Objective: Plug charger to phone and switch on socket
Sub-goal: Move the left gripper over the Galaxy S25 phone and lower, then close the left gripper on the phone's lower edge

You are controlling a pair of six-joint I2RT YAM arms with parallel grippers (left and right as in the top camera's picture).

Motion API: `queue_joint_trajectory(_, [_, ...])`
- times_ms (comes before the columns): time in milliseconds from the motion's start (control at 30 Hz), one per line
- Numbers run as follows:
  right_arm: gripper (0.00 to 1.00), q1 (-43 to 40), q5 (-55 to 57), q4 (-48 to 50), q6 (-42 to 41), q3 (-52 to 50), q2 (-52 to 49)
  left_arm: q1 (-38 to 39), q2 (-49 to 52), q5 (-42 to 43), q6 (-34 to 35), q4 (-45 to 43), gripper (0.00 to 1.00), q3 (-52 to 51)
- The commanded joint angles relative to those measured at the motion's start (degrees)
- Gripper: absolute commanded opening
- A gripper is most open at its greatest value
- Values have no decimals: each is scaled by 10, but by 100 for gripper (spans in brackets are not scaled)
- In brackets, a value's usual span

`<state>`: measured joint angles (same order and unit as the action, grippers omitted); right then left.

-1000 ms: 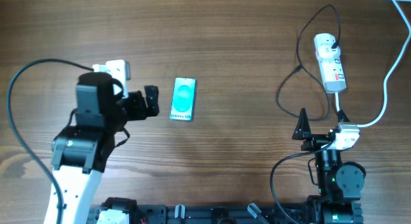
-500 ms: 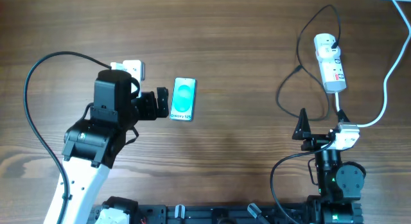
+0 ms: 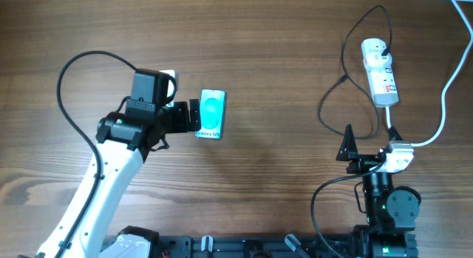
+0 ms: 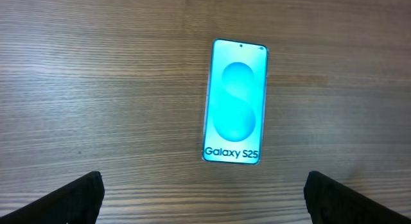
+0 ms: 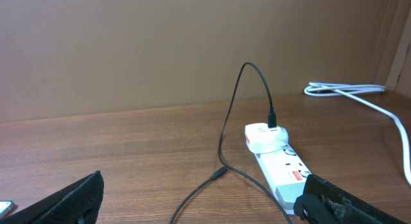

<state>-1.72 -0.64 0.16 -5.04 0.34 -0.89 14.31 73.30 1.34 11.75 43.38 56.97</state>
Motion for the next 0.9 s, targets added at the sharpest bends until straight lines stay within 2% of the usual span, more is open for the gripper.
queue_joint_trajectory(0, [100, 0, -9, 2, 5, -1, 7, 26, 7, -36, 27, -5, 99, 11])
queue_joint_trajectory(367, [100, 0, -9, 1, 5, -1, 7, 60, 39, -51, 57, -12, 100, 11])
queue_joint_trajectory(567, [100, 0, -9, 2, 5, -1, 7, 82, 99, -52, 50, -52, 100, 11])
queue_joint_trajectory(700, [100, 0, -9, 2, 5, -1, 7, 85, 177, -72, 50, -95, 100, 11])
queue_joint_trajectory(867, [100, 0, -9, 2, 5, -1, 7, 104, 249, -72, -29, -130, 100, 11])
